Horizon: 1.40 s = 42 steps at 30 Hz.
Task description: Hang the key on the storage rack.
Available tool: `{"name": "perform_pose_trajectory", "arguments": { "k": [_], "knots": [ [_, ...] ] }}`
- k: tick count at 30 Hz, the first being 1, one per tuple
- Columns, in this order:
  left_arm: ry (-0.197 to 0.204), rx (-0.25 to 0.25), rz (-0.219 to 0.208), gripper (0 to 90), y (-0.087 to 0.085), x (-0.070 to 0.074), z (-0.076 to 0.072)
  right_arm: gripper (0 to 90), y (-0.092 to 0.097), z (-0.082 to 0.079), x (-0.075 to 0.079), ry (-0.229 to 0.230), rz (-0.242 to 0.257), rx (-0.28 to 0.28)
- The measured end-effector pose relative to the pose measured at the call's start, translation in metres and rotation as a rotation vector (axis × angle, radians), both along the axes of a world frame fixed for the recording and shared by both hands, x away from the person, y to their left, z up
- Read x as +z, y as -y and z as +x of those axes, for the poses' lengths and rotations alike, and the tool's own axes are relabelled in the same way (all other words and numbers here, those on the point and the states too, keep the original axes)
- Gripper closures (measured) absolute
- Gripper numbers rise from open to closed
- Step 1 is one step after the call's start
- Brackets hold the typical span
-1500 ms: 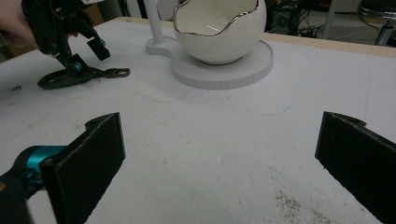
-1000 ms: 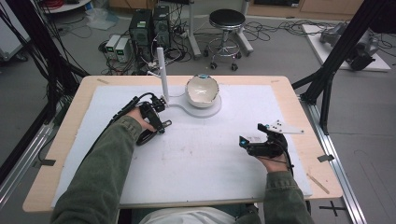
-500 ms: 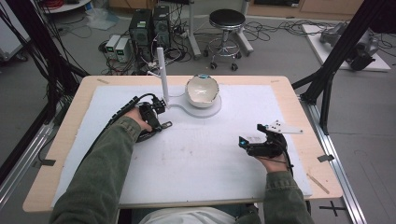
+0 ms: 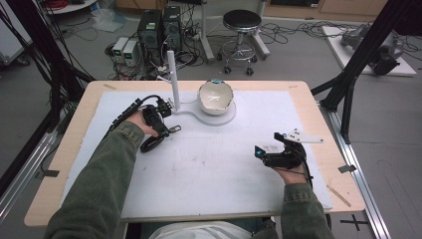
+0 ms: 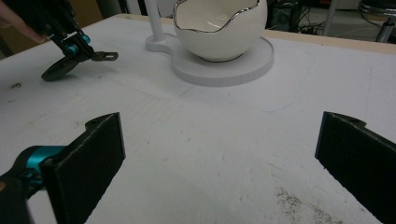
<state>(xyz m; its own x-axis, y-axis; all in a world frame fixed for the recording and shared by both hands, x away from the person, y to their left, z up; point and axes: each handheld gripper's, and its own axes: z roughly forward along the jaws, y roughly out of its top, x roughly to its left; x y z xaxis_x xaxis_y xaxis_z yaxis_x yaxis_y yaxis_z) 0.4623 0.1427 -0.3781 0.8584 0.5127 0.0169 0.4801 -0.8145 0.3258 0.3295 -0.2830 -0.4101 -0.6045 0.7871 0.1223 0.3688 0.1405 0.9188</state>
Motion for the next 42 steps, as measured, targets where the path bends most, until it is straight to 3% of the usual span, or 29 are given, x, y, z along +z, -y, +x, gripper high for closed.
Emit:
{"name": "perform_pose_trajectory", "arguments": {
  "k": [5, 11, 17, 26, 32, 39, 42],
  "knots": [
    [0.028, -0.002, -0.002, 82.1, -0.002, 0.018, -0.006, 0.5, 0.001, -0.003, -0.001, -0.007, -0.009, 0.000],
    [0.058, -0.002, -0.034, 82.0, -0.001, 0.046, -0.010, 0.5, 0.002, -0.007, -0.002, -0.006, -0.023, 0.001],
    [0.088, 0.009, -0.041, 82.0, -0.003, 0.063, -0.011, 0.5, 0.005, -0.010, -0.002, -0.006, -0.017, 0.001],
    [0.114, 0.047, -0.109, 82.0, -0.012, 0.089, -0.006, 0.5, 0.004, -0.005, -0.003, -0.012, -0.017, 0.006],
    [0.137, 0.060, -0.097, 82.0, -0.018, 0.102, -0.006, 0.5, 0.001, -0.003, -0.003, -0.005, -0.015, 0.011],
    [0.177, 0.049, -0.110, 82.0, -0.018, 0.131, -0.007, 0.5, 0.000, -0.003, -0.002, -0.006, -0.007, 0.013],
    [0.198, 0.047, -0.095, 81.9, -0.017, 0.144, -0.007, 0.5, 0.001, -0.003, -0.002, 0.002, -0.008, 0.016]
  ]
}}
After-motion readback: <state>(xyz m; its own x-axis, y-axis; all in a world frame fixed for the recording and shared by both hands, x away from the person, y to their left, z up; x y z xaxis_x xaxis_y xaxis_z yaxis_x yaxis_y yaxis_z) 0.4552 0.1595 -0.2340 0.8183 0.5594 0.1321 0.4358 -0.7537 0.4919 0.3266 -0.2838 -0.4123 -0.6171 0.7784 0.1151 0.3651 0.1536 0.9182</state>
